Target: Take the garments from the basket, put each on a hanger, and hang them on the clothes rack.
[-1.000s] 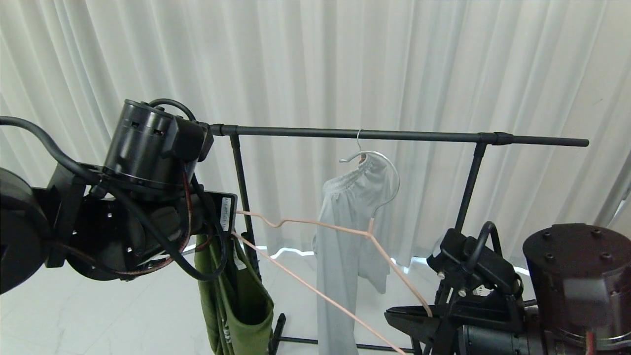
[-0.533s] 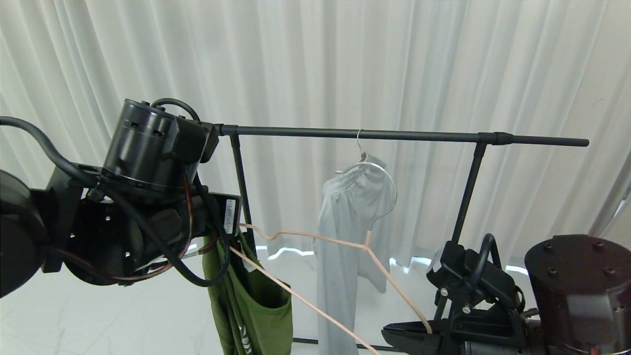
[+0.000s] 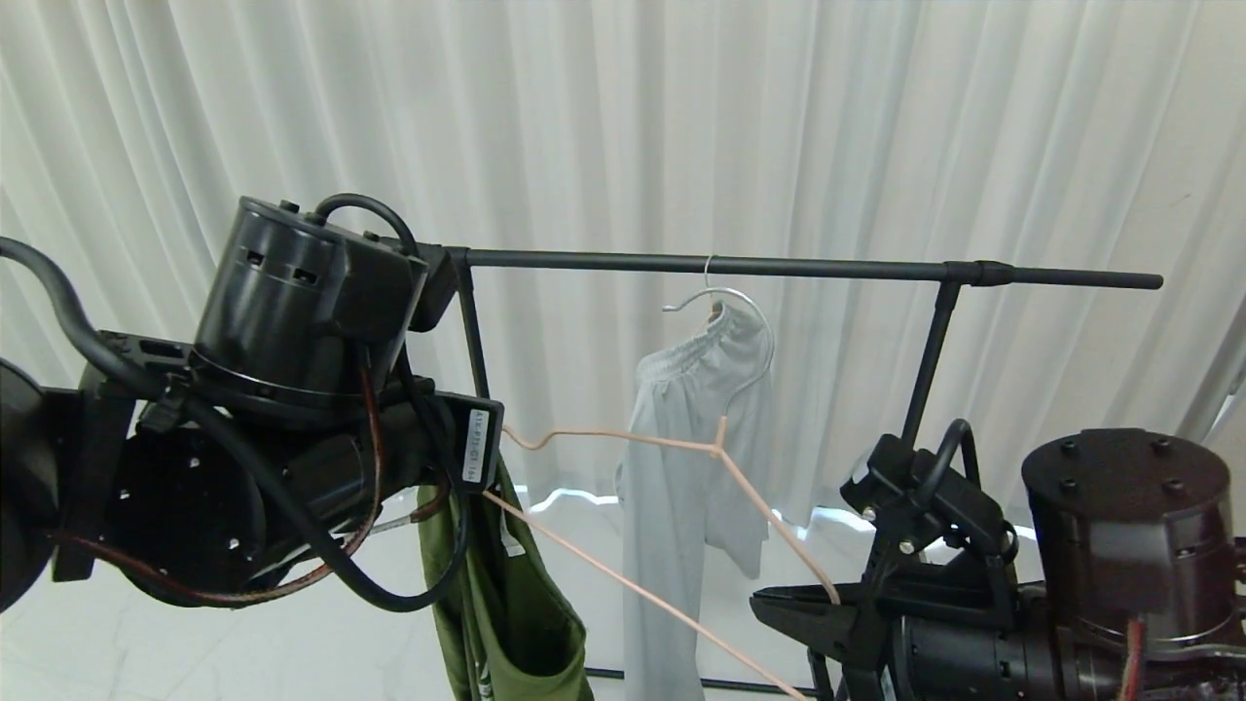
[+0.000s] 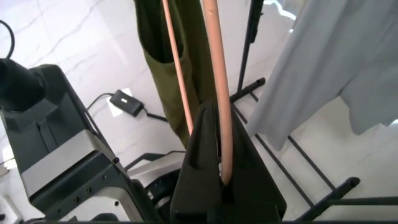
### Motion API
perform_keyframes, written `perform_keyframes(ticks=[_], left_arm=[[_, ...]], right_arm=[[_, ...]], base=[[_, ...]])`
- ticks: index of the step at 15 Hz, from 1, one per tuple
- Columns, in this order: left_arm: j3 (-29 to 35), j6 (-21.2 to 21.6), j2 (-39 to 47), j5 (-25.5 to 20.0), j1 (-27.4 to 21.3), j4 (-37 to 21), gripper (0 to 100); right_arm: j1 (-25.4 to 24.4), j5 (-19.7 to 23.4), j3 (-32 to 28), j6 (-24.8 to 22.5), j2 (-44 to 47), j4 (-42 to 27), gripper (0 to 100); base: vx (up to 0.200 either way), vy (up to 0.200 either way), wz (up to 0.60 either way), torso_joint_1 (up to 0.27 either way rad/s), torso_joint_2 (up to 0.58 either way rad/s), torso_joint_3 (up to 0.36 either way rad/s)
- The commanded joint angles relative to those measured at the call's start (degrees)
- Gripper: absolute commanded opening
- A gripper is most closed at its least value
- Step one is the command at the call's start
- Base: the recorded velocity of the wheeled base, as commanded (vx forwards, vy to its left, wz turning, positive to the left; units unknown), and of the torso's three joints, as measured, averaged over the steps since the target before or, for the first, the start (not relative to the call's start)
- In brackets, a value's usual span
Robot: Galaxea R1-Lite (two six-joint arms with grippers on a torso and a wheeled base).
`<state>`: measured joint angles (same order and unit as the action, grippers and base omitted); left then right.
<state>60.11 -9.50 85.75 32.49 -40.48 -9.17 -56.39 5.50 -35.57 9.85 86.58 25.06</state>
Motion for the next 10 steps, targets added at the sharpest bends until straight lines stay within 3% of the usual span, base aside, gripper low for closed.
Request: perform_keyframes(ticks=[1,4,10], left_arm=[[0.1,-0.5,-0.4,0.0,-2.7,0.0,0],[0.2,-3.2,-0.8,0.0,-7.4,0.0,0],[4.0,-3.7,-1.4,-1.6,-13.5,0.0,0]], right_arm=[[-0.8,0.0,-0.2,0.0,2.2,0.1,0],[-1.9,0.0,-1.8,0.2,4.7,0.2,0],[-4.7,-0.3,-4.2,3.7,8.4,0.3,0]], base=[[0.000,0.000,0.00,0.000,0.00,0.000],[0.000,0.000,0.00,0.000,0.00,0.000],[0.000,0.000,0.00,0.000,0.00,0.000]])
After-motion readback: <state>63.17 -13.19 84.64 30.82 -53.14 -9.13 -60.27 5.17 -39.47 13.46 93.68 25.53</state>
